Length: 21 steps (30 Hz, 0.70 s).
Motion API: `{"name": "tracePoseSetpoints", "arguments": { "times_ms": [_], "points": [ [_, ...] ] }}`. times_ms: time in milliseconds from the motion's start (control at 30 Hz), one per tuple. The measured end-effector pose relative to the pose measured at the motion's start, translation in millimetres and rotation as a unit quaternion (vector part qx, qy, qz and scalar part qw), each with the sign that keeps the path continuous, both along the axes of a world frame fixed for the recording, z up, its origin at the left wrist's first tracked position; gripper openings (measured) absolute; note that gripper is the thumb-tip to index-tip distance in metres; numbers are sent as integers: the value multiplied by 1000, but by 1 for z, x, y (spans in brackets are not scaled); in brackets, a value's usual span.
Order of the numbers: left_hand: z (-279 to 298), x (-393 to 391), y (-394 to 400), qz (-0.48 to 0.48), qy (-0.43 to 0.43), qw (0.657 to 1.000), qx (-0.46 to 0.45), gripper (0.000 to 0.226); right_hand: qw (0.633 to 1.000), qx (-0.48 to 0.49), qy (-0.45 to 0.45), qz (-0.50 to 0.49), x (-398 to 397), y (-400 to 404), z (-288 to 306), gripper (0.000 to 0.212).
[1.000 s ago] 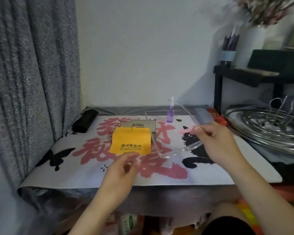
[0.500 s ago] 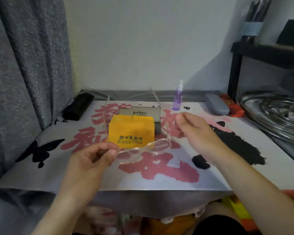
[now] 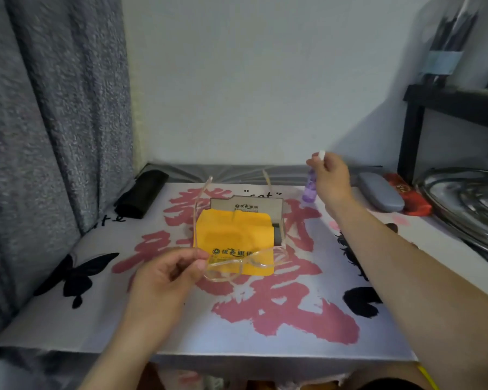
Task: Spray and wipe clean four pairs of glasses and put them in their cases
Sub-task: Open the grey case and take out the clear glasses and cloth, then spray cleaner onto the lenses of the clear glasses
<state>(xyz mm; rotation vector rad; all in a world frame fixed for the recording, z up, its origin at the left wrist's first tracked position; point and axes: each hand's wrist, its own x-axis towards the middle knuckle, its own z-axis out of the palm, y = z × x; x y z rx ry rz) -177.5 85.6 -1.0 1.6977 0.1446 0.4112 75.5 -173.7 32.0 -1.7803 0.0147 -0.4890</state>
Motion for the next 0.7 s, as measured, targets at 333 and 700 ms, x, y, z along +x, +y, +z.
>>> {"name": "tracePoseSetpoints", "arguments": {
  "times_ms": [333,700],
  "points": [
    [0,-7,-1,23,-6,1000,-4,16,988,-15,-103,114,-160,8,23,19],
    [1,-58,-24,96,-84,991,-51,17,921,213,7,327,-307,11,-6,11]
  ]
}}
